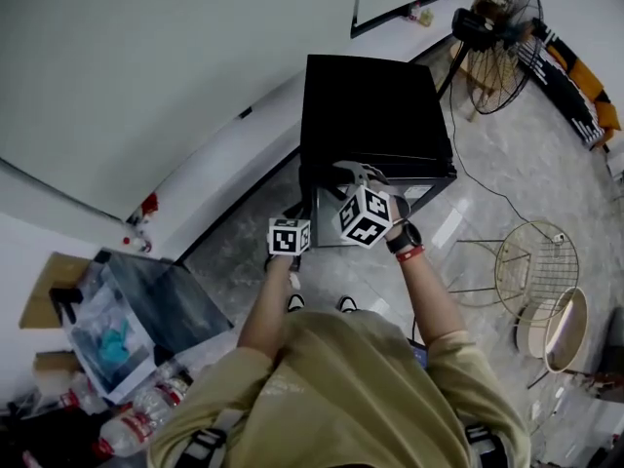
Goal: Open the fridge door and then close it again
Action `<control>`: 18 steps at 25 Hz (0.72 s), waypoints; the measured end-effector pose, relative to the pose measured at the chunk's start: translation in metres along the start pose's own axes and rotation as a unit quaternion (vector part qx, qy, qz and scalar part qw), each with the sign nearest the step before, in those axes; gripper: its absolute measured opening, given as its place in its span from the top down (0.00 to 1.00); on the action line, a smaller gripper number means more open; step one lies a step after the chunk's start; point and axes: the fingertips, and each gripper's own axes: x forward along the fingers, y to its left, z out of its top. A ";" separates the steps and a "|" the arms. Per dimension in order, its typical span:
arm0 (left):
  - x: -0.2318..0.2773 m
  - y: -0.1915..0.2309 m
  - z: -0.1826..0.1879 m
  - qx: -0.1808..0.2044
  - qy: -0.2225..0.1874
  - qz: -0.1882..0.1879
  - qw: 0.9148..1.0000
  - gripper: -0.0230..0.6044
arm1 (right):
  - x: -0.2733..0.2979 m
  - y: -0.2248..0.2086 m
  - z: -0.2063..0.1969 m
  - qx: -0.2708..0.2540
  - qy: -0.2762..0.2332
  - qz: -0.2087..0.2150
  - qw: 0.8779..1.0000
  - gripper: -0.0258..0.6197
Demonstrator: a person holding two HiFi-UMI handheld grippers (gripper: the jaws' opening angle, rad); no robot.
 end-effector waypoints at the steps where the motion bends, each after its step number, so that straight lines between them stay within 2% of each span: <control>1: 0.003 0.002 0.001 0.001 0.001 -0.002 1.000 0.82 | 0.002 -0.003 0.000 0.003 0.001 -0.003 1.000 0.65; 10: 0.019 0.010 0.015 0.011 0.009 -0.021 1.000 0.82 | 0.015 -0.019 -0.002 0.022 0.011 -0.037 0.999 0.65; 18: 0.024 0.011 0.018 0.028 0.013 -0.023 0.999 0.82 | 0.017 -0.021 -0.002 0.028 0.021 -0.042 0.998 0.65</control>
